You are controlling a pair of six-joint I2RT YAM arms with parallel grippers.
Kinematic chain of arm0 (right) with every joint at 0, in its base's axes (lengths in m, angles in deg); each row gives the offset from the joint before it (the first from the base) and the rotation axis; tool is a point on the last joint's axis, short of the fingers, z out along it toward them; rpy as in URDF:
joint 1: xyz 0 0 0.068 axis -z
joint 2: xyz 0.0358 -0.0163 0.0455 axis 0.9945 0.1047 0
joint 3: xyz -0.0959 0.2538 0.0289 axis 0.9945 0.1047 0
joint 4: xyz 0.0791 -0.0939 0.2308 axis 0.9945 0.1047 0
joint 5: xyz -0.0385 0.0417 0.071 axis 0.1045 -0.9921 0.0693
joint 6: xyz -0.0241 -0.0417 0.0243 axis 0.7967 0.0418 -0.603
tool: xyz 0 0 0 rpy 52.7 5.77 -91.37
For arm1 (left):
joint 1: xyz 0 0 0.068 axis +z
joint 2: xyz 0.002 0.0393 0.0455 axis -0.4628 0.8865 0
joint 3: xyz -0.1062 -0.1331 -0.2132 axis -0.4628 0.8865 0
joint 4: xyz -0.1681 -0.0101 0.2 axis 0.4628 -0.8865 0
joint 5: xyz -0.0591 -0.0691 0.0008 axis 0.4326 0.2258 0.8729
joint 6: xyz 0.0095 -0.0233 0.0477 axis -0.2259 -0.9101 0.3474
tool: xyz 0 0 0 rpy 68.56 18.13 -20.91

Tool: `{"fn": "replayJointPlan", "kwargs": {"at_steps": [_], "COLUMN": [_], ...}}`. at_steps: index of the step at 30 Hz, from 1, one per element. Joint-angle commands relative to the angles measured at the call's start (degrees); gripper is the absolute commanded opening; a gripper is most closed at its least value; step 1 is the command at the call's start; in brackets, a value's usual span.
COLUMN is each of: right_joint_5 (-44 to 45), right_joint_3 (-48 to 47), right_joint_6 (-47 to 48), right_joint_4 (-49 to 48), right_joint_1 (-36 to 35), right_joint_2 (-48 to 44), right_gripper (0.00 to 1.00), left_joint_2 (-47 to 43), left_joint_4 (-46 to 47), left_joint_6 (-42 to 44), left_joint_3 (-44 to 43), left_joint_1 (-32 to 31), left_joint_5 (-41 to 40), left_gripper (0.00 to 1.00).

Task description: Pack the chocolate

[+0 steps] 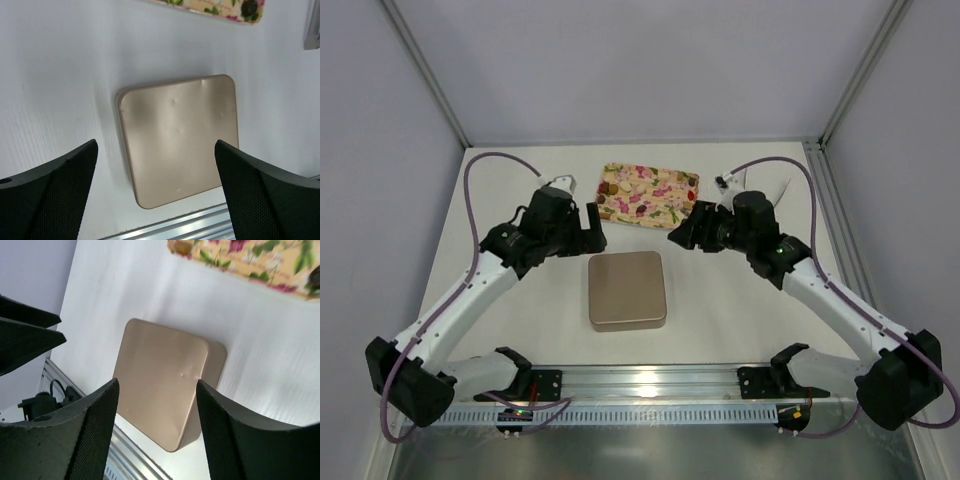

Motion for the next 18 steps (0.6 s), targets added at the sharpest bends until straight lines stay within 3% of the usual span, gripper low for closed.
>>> {"fn": "replayJointPlan", "kwargs": {"at_steps": [1,9,18], "right_joint_5": [7.0,21.3,26.0], "right_joint_3": [-5.8,-9.8,-9.1], "right_joint_6": [4.4,8.2,8.9], "right_joint_4": [7.3,16.2,18.7], "right_joint_1": [0.6,0.6,0.6], "right_joint_2": [-6.3,-16.2,-20.9], "right_gripper": [0.66,0.73,0.76], "left_joint_2": [-5.1,-11.6,-13.9], "left_joint_4": [-4.2,-7.7,-9.0], "left_joint_6": [2.8,3.8,3.5], "left_joint_3": [-5.2,-7.9,-6.9], "left_joint_1": [0.3,0.3,0.3], "left_joint_5": [-1.4,-1.2,-0.8], "left_gripper": [0.96,0.98,0.98]}}
